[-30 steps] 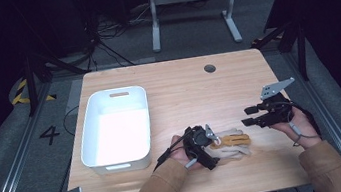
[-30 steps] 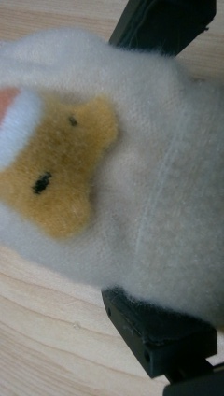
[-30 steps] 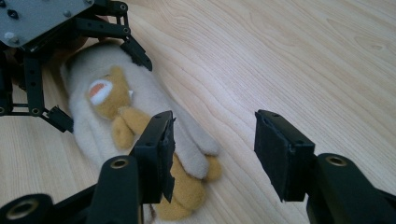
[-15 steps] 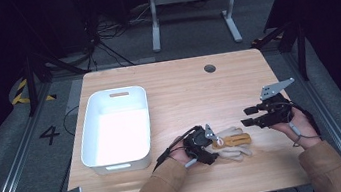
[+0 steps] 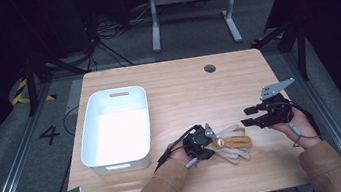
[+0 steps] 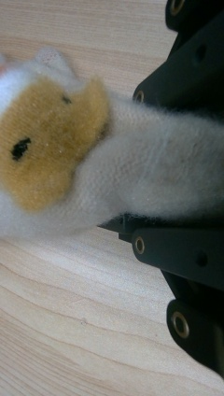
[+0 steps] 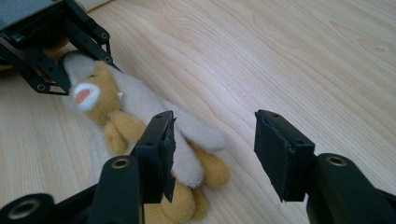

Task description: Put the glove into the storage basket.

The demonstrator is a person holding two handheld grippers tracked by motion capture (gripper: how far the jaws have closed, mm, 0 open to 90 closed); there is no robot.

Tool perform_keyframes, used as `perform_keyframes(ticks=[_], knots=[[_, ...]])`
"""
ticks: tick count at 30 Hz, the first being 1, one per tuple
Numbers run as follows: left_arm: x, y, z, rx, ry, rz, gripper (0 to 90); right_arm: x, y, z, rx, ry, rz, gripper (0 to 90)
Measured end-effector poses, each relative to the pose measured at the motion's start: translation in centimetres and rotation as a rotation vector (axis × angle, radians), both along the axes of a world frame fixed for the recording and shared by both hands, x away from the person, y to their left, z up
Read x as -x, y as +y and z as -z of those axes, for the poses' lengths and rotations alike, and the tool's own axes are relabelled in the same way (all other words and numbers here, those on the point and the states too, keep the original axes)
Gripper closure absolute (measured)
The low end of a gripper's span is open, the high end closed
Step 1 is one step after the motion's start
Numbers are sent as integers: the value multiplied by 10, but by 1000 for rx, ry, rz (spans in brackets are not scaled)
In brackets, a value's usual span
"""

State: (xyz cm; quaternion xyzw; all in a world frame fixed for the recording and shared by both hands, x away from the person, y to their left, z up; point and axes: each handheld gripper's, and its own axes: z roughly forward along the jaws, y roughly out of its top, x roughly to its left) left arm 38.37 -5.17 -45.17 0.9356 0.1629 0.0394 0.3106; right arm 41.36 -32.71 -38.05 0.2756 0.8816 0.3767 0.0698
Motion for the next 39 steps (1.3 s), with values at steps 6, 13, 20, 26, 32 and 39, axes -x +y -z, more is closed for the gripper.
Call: perform_keyframes(ticks=[6, 13, 20, 26, 32, 39], knots=[[-1, -1, -1, -3, 11, -10, 699, 0, -1, 0, 0, 2, 6, 484], [-6, -1, -9, -9, 31, -48, 706, -1, -2, 1, 2, 3, 9, 484], [-7, 3, -25, 33, 27, -64, 709, -4, -6, 2, -2, 10, 22, 487], [-11, 6, -37, 30, 24, -92, 710, -6, -6, 1, -7, 3, 21, 489], [-20, 12, -49, 54, 38, -148, 709, -11, -8, 0, -13, 4, 25, 489], [-28, 19, -59, 73, 44, -187, 708, -15, -9, -2, -20, 2, 26, 489]])
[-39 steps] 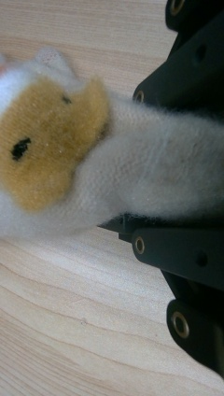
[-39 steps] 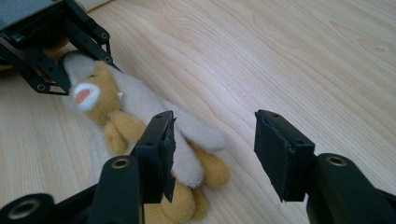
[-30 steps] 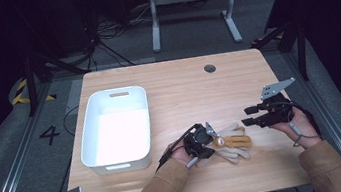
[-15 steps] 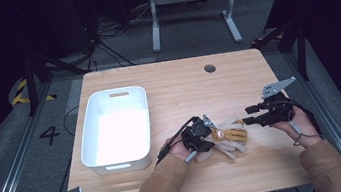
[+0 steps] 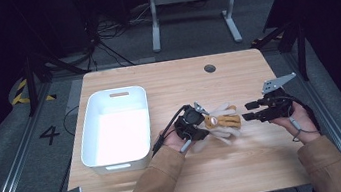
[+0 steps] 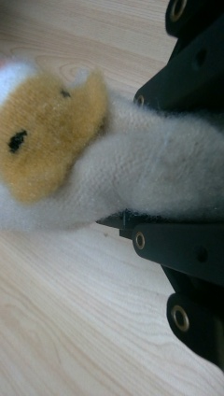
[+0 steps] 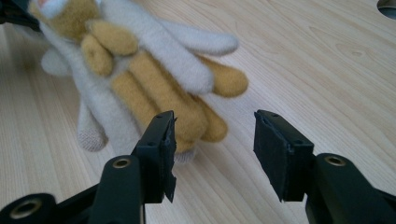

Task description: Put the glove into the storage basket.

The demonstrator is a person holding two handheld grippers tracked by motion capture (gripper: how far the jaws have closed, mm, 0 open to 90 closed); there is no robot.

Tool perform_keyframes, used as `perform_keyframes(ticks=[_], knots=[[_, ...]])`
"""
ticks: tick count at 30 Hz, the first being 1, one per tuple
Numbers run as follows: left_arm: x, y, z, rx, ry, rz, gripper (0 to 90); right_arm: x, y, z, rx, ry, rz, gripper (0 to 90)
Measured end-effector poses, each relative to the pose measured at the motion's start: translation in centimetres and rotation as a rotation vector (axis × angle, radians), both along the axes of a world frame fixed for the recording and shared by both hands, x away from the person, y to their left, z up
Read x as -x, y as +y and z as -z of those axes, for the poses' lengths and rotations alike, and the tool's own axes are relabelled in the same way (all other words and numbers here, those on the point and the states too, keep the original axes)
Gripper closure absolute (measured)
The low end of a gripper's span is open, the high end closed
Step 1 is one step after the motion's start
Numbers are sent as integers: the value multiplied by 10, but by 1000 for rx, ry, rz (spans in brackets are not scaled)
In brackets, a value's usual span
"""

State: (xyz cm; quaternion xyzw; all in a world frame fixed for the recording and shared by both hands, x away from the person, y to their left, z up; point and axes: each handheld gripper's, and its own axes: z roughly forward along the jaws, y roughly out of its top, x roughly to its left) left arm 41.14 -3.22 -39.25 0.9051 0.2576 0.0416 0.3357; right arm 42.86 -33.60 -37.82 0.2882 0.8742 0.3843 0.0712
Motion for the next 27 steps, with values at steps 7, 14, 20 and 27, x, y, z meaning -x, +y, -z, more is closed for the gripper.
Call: perform_keyframes(ticks=[7, 14, 20, 27], knots=[[-7, 7, -14, 22, 7, -50, 708, -8, 1, -3, -14, -2, -4, 490], [-13, 13, -27, 26, 3, -88, 708, -16, 2, -5, -26, -3, -6, 491], [-16, 17, -37, 15, -7, -120, 708, -21, 1, -5, -34, 2, 2, 493], [-18, 26, -46, 3, -16, -158, 706, -27, -1, -6, -34, 5, 10, 493]])
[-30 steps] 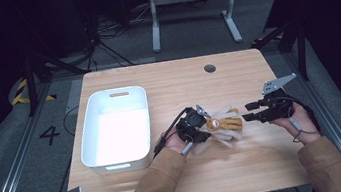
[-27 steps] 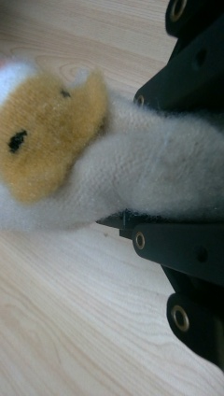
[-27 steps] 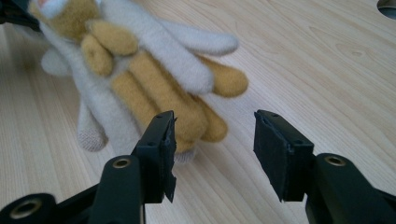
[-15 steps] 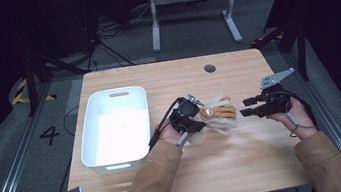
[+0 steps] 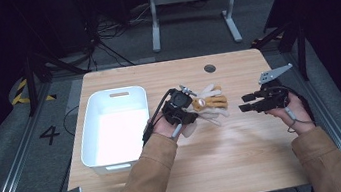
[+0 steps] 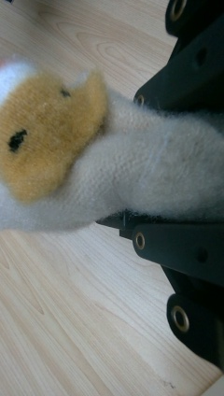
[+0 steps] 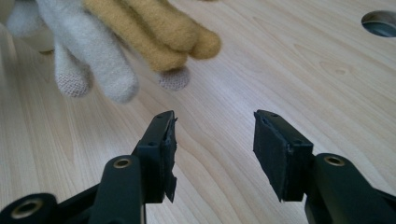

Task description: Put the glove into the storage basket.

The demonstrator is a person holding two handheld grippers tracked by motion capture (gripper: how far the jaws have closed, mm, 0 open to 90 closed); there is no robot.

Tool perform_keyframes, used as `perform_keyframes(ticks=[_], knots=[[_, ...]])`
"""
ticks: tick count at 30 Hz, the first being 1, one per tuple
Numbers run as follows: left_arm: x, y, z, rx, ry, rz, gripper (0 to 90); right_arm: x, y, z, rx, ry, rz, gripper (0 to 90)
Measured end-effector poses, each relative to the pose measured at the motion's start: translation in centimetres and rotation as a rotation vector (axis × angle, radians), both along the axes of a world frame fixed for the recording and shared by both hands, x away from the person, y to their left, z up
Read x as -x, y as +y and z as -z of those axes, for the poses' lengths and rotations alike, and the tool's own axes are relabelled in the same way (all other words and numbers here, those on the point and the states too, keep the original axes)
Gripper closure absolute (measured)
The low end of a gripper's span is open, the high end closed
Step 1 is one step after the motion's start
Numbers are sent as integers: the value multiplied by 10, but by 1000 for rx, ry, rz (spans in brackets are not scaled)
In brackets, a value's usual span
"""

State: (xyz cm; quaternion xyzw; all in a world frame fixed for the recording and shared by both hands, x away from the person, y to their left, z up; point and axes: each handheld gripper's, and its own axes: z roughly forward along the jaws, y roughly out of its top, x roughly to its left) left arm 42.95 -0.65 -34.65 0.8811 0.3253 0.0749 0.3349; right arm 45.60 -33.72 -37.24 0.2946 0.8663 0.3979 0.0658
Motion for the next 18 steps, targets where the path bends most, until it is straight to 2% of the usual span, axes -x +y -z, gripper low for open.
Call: perform_keyframes(ticks=[5, 8, 9, 10, 12, 14, 17, 18], knots=[[-4, 6, -6, -1, 2, -30, 706, -1, -6, -2, -22, 0, 14, 493], [-7, 12, -14, 3, 5, -83, 706, 0, -8, 0, -6, 11, 30, 494], [-7, 12, -14, 3, 5, -83, 706, 0, -8, 0, -6, 11, 30, 494], [-8, 17, -19, 5, 9, -117, 706, 1, -10, 0, -9, 15, 34, 495], [-9, 19, -21, 2, 11, -129, 706, 1, -11, -1, -7, 20, 44, 497], [-13, 25, -29, -6, 33, -178, 705, 2, -15, -2, -14, 18, 58, 498], [-16, 29, -34, -16, 53, -206, 705, 3, -17, -2, -13, 18, 60, 498], [-19, 32, -37, -18, 74, -227, 705, 4, -19, -2, -15, 25, 67, 498]])
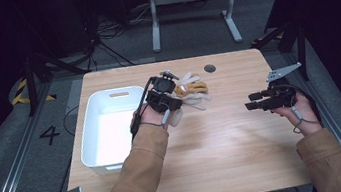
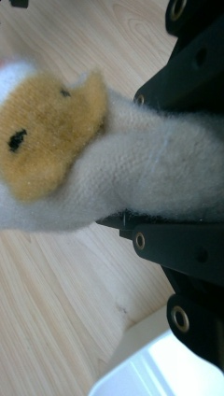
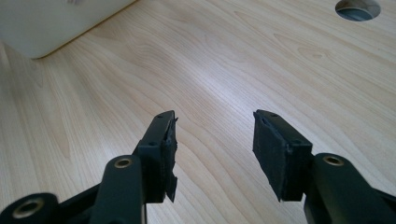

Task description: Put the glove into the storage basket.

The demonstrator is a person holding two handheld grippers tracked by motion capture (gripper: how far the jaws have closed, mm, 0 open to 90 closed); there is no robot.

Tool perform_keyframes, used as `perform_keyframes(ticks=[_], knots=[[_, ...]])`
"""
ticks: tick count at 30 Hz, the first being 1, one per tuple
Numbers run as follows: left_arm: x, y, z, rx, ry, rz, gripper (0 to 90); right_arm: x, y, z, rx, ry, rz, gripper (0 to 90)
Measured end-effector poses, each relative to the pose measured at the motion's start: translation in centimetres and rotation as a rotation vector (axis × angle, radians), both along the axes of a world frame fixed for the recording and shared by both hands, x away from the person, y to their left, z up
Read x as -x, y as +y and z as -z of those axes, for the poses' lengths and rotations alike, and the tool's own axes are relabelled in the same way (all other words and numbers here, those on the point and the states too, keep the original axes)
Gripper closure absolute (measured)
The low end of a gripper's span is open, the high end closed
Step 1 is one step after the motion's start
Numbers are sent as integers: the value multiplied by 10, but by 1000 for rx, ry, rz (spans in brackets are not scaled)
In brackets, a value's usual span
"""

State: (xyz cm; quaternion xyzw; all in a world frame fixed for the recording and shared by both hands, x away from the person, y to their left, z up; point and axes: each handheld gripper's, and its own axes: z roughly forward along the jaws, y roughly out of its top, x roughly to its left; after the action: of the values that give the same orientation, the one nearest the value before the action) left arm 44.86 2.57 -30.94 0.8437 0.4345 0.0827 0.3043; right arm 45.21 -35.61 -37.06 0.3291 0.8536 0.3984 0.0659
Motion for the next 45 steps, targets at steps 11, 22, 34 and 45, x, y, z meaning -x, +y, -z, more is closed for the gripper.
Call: perform_keyframes(ticks=[11, 22, 34, 45], knots=[[-12, 9, -15, -29, 54, -94, 704, 3, -3, -1, -21, -8, 1, 500], [-12, 28, -22, -51, 65, -225, 707, 3, -3, -1, -19, -16, -2, 501], [-11, 41, -23, -35, 44, -356, 708, -1, -3, 1, -22, -8, -7, 512], [-3, 65, -22, -25, 52, -455, 706, -15, 8, 0, -14, -4, -15, 510]])
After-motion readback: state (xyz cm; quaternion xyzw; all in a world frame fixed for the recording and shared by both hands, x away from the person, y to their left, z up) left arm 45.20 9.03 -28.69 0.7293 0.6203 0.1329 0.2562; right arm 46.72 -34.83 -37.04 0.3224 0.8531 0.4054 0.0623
